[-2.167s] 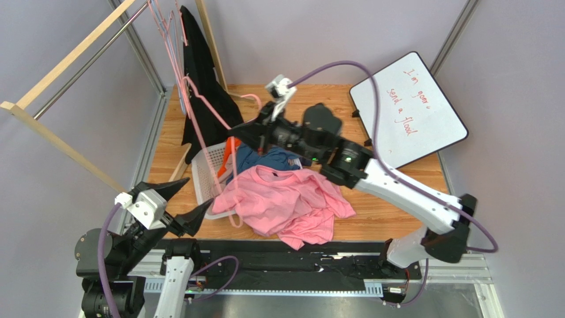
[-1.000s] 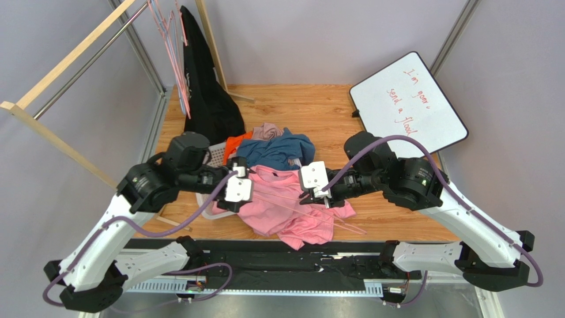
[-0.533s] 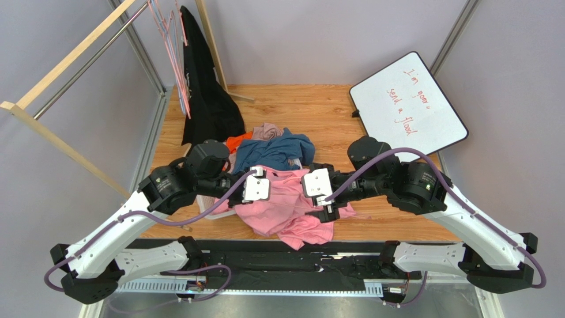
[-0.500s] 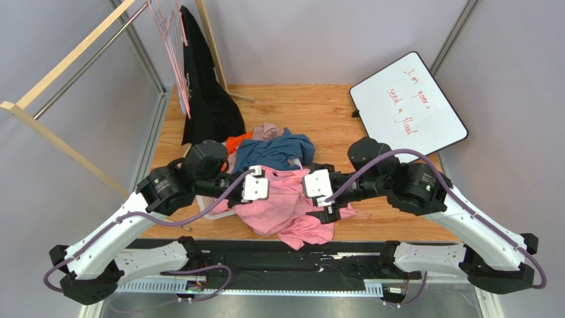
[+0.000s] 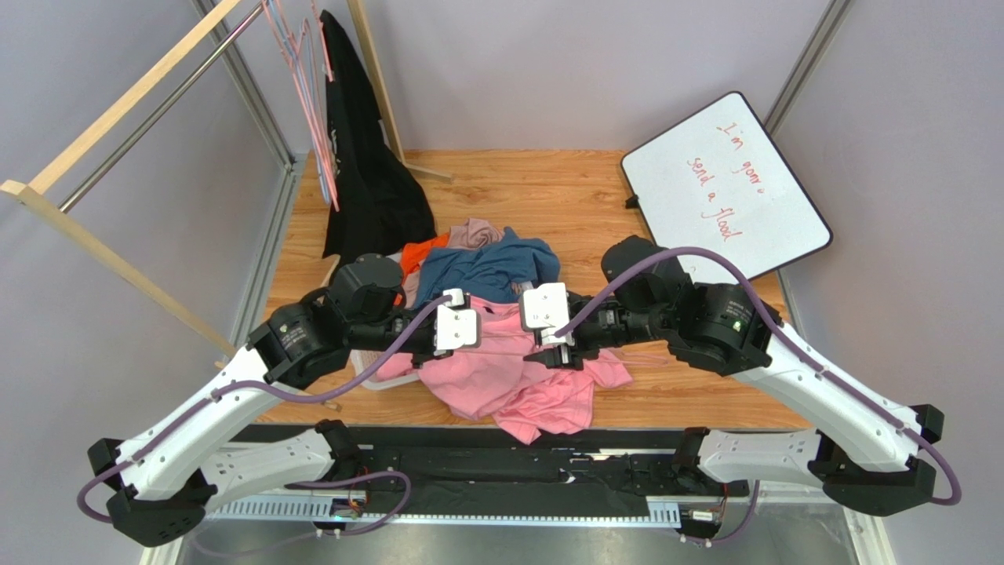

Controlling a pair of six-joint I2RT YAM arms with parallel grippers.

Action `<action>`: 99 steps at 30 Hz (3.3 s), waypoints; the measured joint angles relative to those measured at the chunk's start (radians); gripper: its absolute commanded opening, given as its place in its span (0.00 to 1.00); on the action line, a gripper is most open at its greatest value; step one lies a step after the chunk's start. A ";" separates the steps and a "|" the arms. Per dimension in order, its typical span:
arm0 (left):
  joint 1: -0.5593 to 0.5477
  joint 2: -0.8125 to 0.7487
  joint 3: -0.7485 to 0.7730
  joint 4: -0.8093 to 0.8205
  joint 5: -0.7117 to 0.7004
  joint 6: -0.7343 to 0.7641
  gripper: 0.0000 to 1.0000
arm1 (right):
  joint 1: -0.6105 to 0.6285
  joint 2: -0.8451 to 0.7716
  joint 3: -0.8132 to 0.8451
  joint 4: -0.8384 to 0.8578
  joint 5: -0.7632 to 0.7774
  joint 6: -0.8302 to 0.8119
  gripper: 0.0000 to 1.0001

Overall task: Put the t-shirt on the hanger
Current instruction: Pick up the hanger from the clothesline, then place the T-shirt on the hanger.

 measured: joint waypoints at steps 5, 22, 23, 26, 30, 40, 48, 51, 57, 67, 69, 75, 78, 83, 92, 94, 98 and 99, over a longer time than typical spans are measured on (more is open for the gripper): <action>0.000 -0.015 -0.018 0.026 -0.014 -0.034 0.17 | -0.023 0.013 0.001 0.045 -0.014 0.061 0.00; 0.409 0.059 -0.082 -0.023 -0.094 -0.146 0.55 | -0.306 0.030 0.020 -0.095 -0.048 0.005 0.00; 0.409 0.090 -0.082 -0.019 -0.102 -0.153 0.55 | -0.316 0.051 0.035 -0.116 -0.054 0.004 0.00; 0.409 0.217 -0.081 0.001 -0.137 -0.186 0.54 | -0.357 0.141 0.082 -0.165 -0.082 0.002 0.00; 0.410 0.338 -0.080 0.031 -0.171 -0.220 0.55 | -0.396 0.222 0.099 -0.206 -0.101 -0.004 0.00; 0.410 0.471 -0.079 0.132 -0.181 -0.228 0.55 | -0.441 0.313 0.120 -0.243 -0.138 -0.026 0.00; 0.410 0.582 -0.070 0.194 -0.209 -0.221 0.24 | -0.455 0.402 0.129 -0.225 -0.148 -0.026 0.00; 0.410 0.593 -0.070 0.203 -0.222 -0.213 0.04 | -0.458 0.424 0.144 -0.216 -0.148 -0.026 0.00; 0.410 0.552 -0.070 0.212 -0.209 -0.192 0.00 | -0.460 0.439 0.156 -0.195 -0.148 -0.026 0.00; 0.401 0.388 -0.069 0.188 -0.177 -0.135 0.00 | -0.464 0.448 0.178 -0.174 -0.165 -0.029 0.00; 0.401 0.386 -0.069 0.177 -0.177 -0.127 0.00 | -0.467 0.443 0.180 -0.167 -0.168 -0.036 0.00; 0.393 0.370 -0.048 0.123 -0.156 -0.099 0.00 | -0.482 0.421 0.180 -0.161 -0.226 -0.055 0.00; 0.374 0.359 0.003 0.093 -0.127 -0.087 0.00 | -0.474 0.420 0.180 -0.156 -0.269 -0.051 0.00; 0.327 0.320 0.085 0.052 -0.074 -0.076 0.00 | -0.461 0.420 0.180 -0.137 -0.309 -0.036 0.00; 0.255 0.272 0.193 -0.029 -0.001 -0.087 0.00 | -0.438 0.398 0.146 0.047 -0.411 0.114 0.00; 0.240 0.272 0.222 -0.040 0.006 -0.092 0.00 | -0.417 0.382 0.107 0.107 -0.438 0.165 0.00; 0.215 0.270 0.258 -0.061 0.022 -0.105 0.23 | -0.369 0.378 0.060 0.219 -0.471 0.251 0.00; 0.213 0.268 0.264 -0.073 0.023 -0.107 0.37 | -0.362 0.378 0.051 0.241 -0.473 0.270 0.00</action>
